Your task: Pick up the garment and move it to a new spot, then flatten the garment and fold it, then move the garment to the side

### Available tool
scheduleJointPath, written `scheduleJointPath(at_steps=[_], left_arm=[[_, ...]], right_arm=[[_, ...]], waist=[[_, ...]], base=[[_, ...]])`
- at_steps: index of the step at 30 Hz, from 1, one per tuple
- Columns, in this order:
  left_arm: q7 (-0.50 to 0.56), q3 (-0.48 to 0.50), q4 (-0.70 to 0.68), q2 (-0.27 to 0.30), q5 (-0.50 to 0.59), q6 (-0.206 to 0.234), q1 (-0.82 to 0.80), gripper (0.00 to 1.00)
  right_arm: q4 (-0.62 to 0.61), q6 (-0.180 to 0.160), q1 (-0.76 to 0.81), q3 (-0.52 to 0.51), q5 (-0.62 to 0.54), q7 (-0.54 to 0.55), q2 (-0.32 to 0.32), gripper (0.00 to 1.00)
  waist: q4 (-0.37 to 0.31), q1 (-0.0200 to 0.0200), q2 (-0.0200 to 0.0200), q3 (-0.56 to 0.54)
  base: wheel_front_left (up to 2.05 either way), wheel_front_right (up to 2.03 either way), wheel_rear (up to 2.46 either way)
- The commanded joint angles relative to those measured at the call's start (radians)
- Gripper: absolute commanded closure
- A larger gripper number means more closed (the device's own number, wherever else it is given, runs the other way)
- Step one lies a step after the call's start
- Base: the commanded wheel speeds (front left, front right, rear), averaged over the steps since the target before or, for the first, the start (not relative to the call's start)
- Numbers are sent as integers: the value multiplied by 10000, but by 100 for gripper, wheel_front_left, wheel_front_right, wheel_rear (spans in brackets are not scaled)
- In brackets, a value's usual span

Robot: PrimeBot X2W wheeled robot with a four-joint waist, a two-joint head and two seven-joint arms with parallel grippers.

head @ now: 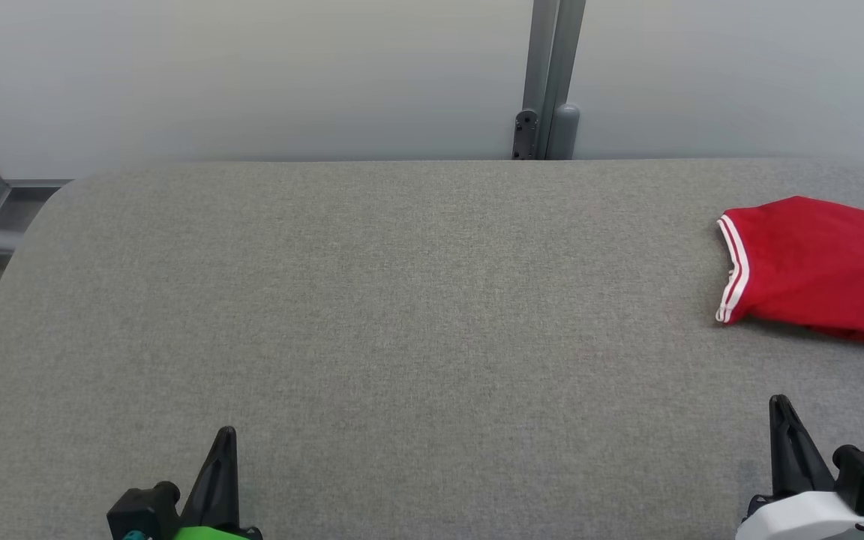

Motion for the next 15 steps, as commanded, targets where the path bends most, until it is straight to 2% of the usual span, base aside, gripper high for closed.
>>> scheduleJointPath(at_steps=[1,15], left_arm=[[87,51,-96,13,-331,0,-87,100],[767,365,-248,0,-2763,-4,-376,100]], right_arm=[[8,0,-134,-63,344,143,-31,100],[59,-1,-475,97,3162,783,-62,100]], waist=[[-13,1,0,2],[-126,1,0,20]], base=[[0,0,0],[0,0,0]])
